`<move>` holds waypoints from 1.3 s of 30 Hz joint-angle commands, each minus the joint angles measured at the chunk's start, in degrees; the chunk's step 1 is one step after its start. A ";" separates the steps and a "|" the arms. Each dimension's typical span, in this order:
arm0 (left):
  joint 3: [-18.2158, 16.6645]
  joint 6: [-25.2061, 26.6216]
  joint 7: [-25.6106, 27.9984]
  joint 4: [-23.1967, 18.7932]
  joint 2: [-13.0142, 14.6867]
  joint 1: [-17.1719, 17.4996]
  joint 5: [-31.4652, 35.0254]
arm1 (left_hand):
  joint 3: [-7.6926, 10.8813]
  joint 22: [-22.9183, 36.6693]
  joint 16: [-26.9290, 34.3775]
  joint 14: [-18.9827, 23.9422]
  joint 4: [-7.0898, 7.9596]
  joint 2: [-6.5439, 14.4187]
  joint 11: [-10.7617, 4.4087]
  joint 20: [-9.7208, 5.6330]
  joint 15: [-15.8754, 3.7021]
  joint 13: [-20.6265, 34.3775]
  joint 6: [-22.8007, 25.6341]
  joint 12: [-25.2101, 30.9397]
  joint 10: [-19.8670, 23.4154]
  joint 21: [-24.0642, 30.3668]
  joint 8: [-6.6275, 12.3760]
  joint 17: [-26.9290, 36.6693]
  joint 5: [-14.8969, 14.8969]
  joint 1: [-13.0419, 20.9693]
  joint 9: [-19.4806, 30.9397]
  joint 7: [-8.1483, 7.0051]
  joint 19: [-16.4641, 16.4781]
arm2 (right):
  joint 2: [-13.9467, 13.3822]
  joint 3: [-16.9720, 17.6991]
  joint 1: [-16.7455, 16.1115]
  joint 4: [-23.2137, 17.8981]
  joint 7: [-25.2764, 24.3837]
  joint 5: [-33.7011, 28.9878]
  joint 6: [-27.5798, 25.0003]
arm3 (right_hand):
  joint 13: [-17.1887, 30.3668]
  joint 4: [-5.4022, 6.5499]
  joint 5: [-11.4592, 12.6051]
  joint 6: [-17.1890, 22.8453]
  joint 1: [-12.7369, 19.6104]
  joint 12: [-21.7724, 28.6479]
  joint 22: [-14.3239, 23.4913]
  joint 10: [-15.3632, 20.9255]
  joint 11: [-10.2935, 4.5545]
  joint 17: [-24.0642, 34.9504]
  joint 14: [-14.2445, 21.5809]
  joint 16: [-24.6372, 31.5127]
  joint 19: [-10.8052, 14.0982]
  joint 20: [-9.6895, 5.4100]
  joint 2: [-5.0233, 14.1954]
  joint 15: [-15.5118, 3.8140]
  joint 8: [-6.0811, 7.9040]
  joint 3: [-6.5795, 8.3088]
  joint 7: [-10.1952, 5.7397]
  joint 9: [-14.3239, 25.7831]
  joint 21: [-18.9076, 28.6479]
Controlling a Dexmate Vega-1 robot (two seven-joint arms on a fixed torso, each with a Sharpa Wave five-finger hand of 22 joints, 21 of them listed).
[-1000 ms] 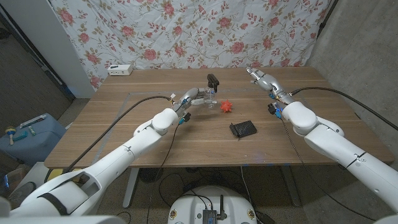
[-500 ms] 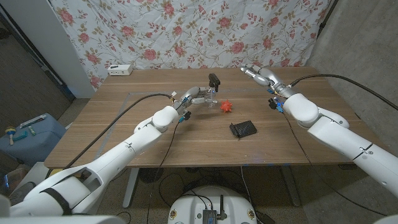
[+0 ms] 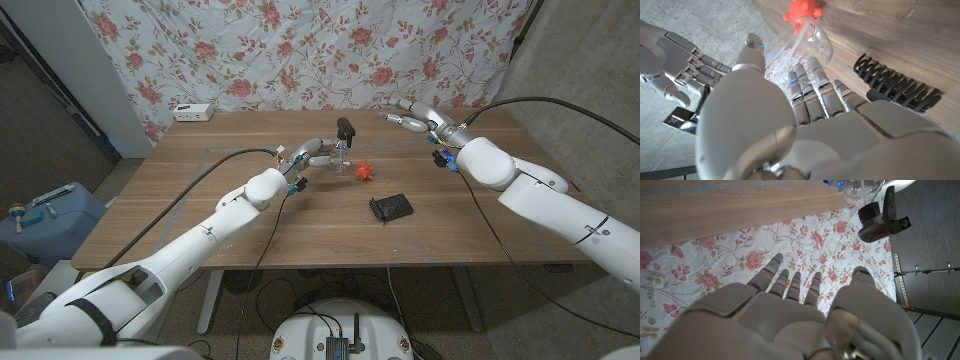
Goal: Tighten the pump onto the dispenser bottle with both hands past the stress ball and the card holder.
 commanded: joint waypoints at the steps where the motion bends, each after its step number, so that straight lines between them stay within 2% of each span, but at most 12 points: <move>1: 0.47 0.28 -0.52 0.10 -0.26 -0.46 0.17 | 2.68 0.11 -0.16 0.73 2.29 3.63 -0.19 -6.59 -4.38 0.16 4.13 0.36 0.68 -0.11 -0.01 0.03 -0.07 -0.47 0.07 0.08 0.33 | -2.24 -0.91 2.35 -2.43 4.11 -4.44 -2.96 | 0.09 -1.23 0.20 0.77 1.53 -0.01 0.36 -0.17 -0.32 0.07 0.11 -0.27 0.03 -0.50 -0.20 -0.19 -0.01 0.23 0.01 0.19 0.00; 8: 0.63 0.79 -0.81 -0.01 -0.20 -0.66 0.22 | 2.80 0.11 -0.18 0.78 2.29 3.66 -0.03 -6.56 -4.38 0.25 4.15 0.31 0.75 -0.12 -0.09 0.03 -0.08 -0.56 0.08 0.17 0.32 | -3.01 -0.87 3.00 -3.23 5.81 -5.54 -3.03 | 0.12 -2.27 0.03 1.38 3.07 -0.03 0.40 -0.54 -0.51 0.13 0.02 -0.25 0.09 0.88 -0.23 0.30 0.05 0.65 0.00 0.27 0.07; 14: 0.75 0.82 -1.25 0.22 -0.33 -0.80 -0.06 | 2.91 0.11 -0.19 0.82 2.29 3.73 -0.14 -6.58 -4.39 0.32 4.22 0.23 0.70 -0.13 -0.15 0.02 -0.08 -0.64 0.09 0.26 0.30 | -4.01 -1.01 3.80 -4.65 7.49 -7.31 -3.87 | 0.13 -3.80 -0.23 2.00 5.40 0.05 0.46 -0.63 -0.70 0.19 -2.05 -0.78 -0.06 1.48 -0.23 1.55 0.04 1.31 -0.01 0.32 0.07; 17: 0.84 0.97 -1.58 0.33 -0.39 -0.90 -0.26 | 2.95 0.11 -0.20 0.84 2.30 3.73 -0.16 -6.56 -4.35 0.36 4.25 0.19 0.69 -0.14 -0.18 0.02 -0.09 -0.71 0.09 0.28 0.29 | -4.19 -1.11 4.14 -5.07 8.09 -8.07 -4.04 | 0.14 -4.88 -0.45 2.29 7.09 -0.38 0.47 -2.28 -0.83 0.21 -2.82 -0.76 -0.32 1.72 -0.39 1.61 -0.01 1.72 -0.02 0.36 0.05; 22: 1.03 1.69 -2.50 0.17 -0.15 -1.29 -0.48 | 3.13 0.11 -0.19 0.95 2.33 3.87 0.07 -6.56 -4.29 0.47 4.37 0.19 0.92 -0.15 -0.24 0.03 -0.08 -0.85 0.10 0.19 0.26 | -4.49 -1.83 5.28 -5.88 9.68 -9.98 -4.77 | 0.17 -6.79 -0.77 3.31 11.14 -0.35 0.47 -3.54 -1.98 0.19 -4.36 -0.75 -1.17 1.45 -0.07 1.44 0.15 2.97 -0.03 0.47 -0.10; 30: 1.15 2.97 -2.87 -0.79 0.40 -1.40 -0.38 | 3.26 0.11 -0.19 1.05 2.36 3.95 0.05 -6.51 -4.18 0.58 4.58 0.15 1.04 -0.15 -0.27 0.03 -0.07 -1.01 0.11 0.09 0.25 | -4.56 -3.27 6.86 -6.94 11.82 -13.77 -6.16 | 0.17 -7.69 -1.22 4.46 14.88 -0.22 0.46 -4.23 -2.30 0.15 -5.62 -0.74 -1.71 1.45 -0.10 1.32 0.34 3.98 -0.04 0.57 -0.08; 39: 1.48 4.14 -2.91 -1.60 0.52 -1.24 -0.28 | 3.46 0.11 -0.14 1.28 2.43 4.16 0.01 -6.48 -4.07 0.70 4.74 0.13 1.25 -0.15 -0.31 0.05 -0.06 -1.21 0.12 0.11 0.24 | -4.71 -4.03 8.20 -8.21 14.82 -16.32 -6.31 | 0.17 -7.80 -1.65 5.53 17.52 -0.29 0.45 -5.19 -2.45 0.15 -6.78 -0.74 -2.22 1.56 -0.19 1.60 0.53 4.59 -0.03 0.66 -0.12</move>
